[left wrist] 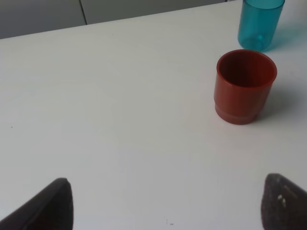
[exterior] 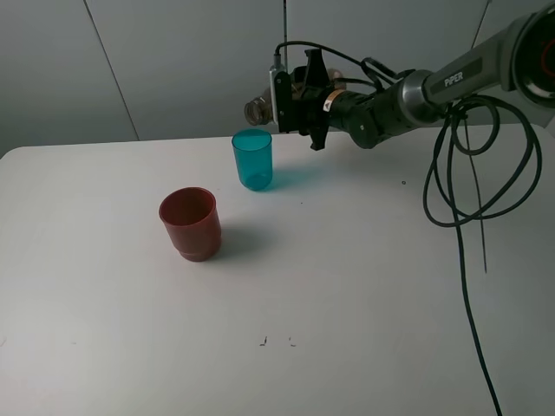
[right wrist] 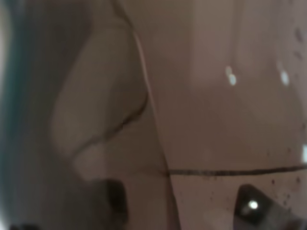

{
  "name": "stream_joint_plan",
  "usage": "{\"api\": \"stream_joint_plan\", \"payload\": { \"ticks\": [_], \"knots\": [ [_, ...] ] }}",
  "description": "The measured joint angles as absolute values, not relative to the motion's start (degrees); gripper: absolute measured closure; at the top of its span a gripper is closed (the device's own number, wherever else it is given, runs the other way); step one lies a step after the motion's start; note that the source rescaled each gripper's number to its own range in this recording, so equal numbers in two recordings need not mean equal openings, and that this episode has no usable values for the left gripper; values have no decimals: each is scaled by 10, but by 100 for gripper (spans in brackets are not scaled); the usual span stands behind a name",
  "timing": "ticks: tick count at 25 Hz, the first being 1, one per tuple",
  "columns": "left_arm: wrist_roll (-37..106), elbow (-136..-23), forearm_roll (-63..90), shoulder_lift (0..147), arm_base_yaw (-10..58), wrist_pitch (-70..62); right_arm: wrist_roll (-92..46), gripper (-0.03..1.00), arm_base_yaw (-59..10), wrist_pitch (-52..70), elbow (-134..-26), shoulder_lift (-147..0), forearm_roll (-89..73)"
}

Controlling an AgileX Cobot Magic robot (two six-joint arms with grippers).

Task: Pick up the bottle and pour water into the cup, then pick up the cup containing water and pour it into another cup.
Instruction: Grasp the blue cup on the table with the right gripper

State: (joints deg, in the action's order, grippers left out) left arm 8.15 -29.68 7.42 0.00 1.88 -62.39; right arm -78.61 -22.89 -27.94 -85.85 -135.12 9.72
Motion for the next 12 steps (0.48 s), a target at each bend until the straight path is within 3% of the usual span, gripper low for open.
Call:
{"api": "stream_joint_plan", "payload": {
  "ticks": [12],
  "knots": [
    [81,-297,74,0,19,-624,-806,95,-229,-280,-876,-1351,96]
  ]
}}
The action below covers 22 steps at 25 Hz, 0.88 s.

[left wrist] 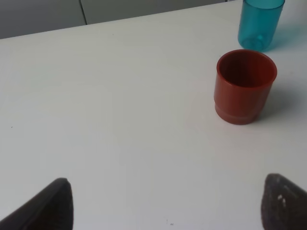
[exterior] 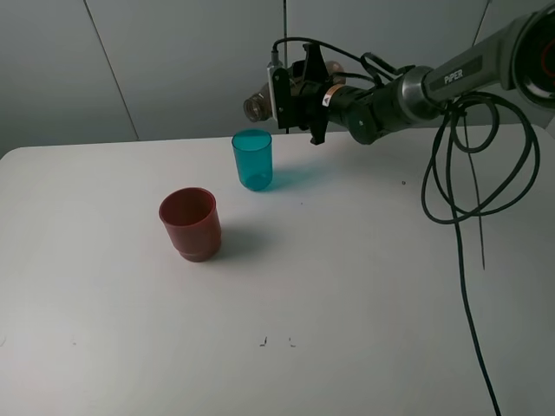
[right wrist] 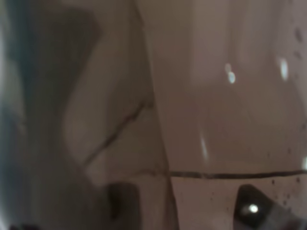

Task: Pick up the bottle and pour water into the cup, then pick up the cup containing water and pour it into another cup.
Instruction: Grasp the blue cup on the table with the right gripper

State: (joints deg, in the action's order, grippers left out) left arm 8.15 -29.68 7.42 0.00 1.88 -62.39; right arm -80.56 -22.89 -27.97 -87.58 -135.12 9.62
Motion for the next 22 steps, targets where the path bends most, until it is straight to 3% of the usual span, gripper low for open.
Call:
{"api": "stream_joint_plan", "payload": {
  "ticks": [22],
  "knots": [
    [81,-297,74,0,19,-624,-848,95,-223,-280,-881,-1351,96]
  ]
}}
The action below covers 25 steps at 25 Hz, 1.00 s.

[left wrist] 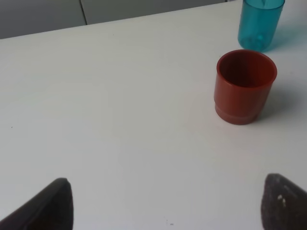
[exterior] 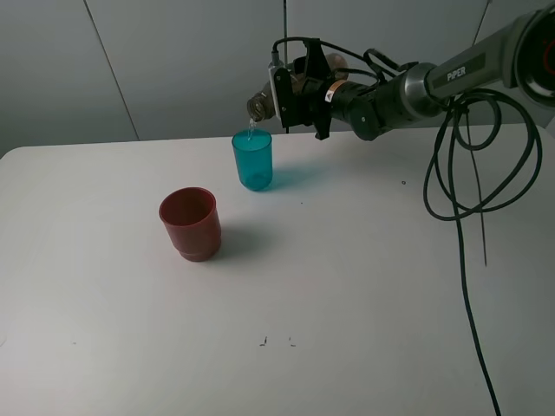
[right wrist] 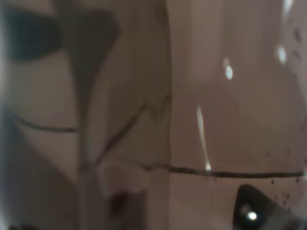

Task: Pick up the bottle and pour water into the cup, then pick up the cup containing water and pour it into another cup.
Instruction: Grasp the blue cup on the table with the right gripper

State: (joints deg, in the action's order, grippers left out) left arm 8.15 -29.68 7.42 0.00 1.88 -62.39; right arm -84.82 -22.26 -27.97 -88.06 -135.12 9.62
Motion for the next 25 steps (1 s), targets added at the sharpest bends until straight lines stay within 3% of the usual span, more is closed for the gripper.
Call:
{"api": "stream_joint_plan", "payload": {
  "ticks": [25],
  "knots": [
    [80,-297,74,0,19,-624,-915,95,-219,-283,-881,-1351,96]
  ]
}}
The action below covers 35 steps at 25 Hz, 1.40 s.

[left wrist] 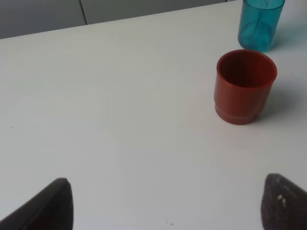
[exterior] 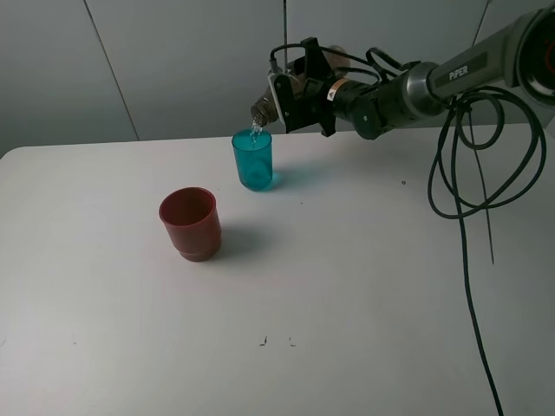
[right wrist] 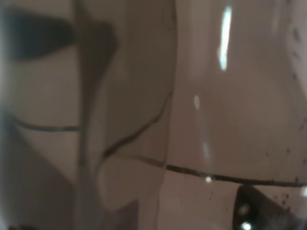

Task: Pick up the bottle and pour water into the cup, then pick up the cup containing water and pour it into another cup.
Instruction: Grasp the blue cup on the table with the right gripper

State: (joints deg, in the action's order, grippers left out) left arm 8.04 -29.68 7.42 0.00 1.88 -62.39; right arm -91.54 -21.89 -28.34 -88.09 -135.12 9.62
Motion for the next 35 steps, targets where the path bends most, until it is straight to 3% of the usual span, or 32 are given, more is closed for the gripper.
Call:
{"api": "stream_joint_plan", "payload": {
  "ticks": [35],
  "knots": [
    [80,-297,74,0,19,-624,-995,95,-219,-297,-882,-1351,101]
  ]
}}
